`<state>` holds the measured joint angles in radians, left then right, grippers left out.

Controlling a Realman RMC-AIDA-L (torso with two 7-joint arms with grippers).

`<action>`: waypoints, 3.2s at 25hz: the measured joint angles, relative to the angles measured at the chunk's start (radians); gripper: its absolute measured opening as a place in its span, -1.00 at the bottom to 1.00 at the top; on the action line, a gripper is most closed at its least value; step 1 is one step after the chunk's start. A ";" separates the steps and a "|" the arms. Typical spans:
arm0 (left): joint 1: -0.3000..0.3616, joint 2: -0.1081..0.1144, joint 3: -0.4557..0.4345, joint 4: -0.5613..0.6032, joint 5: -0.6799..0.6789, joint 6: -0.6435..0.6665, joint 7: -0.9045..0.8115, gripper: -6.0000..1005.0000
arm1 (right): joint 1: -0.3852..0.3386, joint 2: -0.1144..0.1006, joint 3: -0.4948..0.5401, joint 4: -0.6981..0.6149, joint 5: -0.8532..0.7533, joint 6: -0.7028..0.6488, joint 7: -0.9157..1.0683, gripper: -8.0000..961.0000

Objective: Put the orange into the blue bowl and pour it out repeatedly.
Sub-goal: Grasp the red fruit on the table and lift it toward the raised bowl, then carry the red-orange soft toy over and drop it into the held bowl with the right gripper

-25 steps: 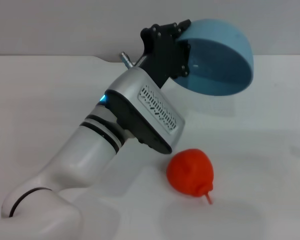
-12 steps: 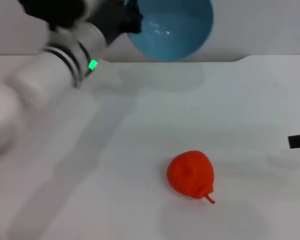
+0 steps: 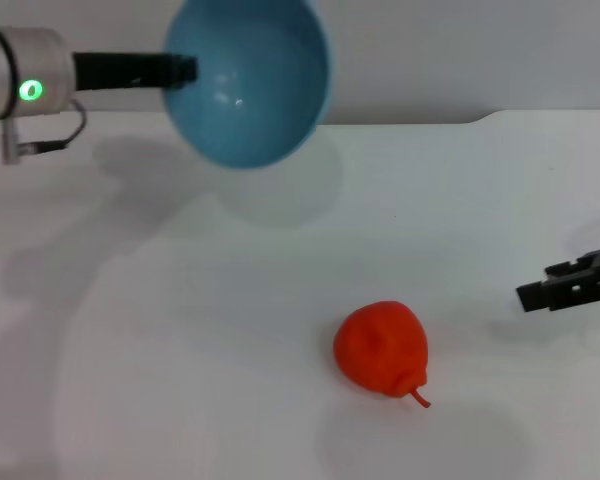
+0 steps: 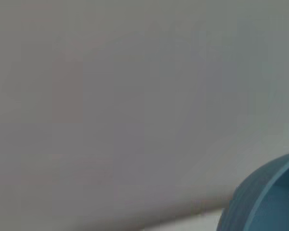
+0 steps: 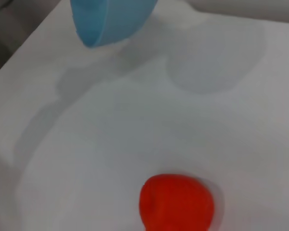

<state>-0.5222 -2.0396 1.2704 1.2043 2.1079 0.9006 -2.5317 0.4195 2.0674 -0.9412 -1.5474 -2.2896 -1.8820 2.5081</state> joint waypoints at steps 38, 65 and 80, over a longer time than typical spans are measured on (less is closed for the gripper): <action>-0.067 -0.014 -0.108 0.311 0.626 0.719 -0.230 -0.99 | 0.265 0.008 -0.669 0.512 -0.050 0.539 0.045 0.19; -0.176 -0.026 0.109 0.097 0.505 0.655 -0.250 -0.99 | 0.010 0.004 -0.133 -0.141 0.053 0.132 -0.019 -0.84; -0.349 -0.034 0.312 -0.033 0.308 0.631 -0.345 -0.99 | 0.051 0.003 -0.303 -0.099 0.255 0.214 -0.122 -0.94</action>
<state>-0.8715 -2.0740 1.5825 1.1717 2.4160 1.5318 -2.8765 0.4705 2.0709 -1.2443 -1.6466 -2.0342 -1.6681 2.3865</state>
